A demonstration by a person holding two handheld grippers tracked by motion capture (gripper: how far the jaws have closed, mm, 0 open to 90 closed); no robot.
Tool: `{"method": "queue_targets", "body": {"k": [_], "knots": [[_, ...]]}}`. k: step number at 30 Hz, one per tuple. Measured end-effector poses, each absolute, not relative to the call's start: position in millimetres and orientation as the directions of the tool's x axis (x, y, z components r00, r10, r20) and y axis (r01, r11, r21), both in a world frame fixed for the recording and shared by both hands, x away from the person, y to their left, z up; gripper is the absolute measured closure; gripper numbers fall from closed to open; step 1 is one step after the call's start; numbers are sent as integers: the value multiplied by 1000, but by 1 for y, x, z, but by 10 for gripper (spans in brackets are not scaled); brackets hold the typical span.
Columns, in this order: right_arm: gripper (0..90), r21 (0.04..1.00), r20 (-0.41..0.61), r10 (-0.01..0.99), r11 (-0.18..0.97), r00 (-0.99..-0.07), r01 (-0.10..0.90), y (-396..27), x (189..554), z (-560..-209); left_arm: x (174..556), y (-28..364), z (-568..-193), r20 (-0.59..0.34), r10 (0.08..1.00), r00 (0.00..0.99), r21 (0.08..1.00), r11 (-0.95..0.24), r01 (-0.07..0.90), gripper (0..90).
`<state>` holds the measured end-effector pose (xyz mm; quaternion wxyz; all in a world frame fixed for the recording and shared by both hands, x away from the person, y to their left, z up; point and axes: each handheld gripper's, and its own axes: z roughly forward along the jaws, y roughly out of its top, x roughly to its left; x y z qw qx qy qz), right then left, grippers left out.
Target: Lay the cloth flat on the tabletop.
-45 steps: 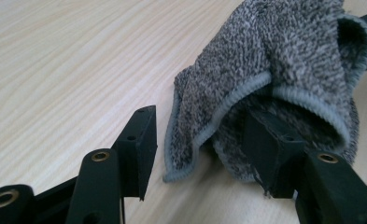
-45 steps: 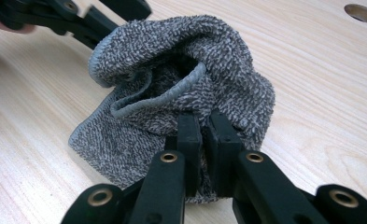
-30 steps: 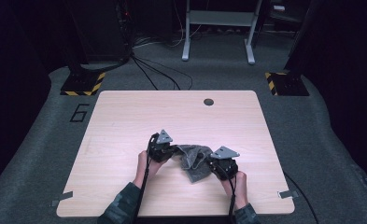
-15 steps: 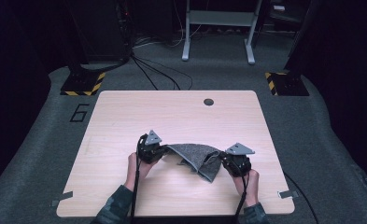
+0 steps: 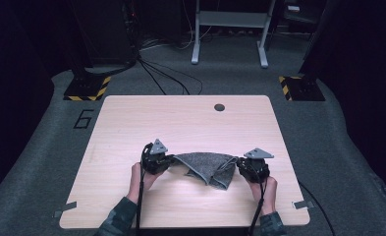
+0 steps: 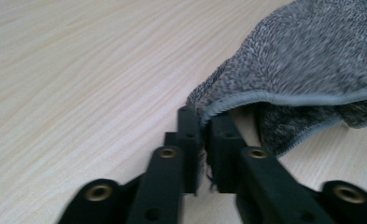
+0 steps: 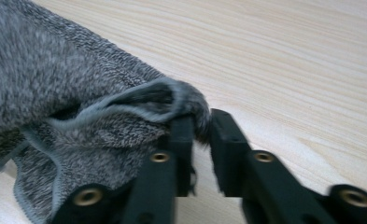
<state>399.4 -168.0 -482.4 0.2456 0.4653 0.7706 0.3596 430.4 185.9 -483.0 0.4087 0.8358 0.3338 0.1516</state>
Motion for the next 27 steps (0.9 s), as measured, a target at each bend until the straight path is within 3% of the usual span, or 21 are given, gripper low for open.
{"method": "queue_targets", "body": {"k": [2,4,5,10,14,24,27], "knots": [[682,783,-43,893,309,-449,540,-167,397,-481,431,185,-485,-40,677,735,773,-446,452,769],[581,793,-37,887,306,-460,527,-162,390,-474,433,186,-488,-57,670,740,755,-456,471,642],[581,793,-37,887,306,-460,527,-162,390,-474,433,186,-488,-57,670,740,755,-456,471,616],[477,795,-47,853,347,-520,497,-139,366,-469,431,191,-494,-61,678,732,724,-474,500,502],[443,778,-19,813,378,-582,501,-120,355,-475,429,192,-498,-72,676,733,712,-480,513,437],[381,732,-2,759,445,-651,516,-95,342,-496,427,187,-507,-63,658,751,676,-525,517,401],[418,714,1,762,453,-647,534,-85,343,-506,425,185,-511,-41,648,761,672,-545,501,497]]}}
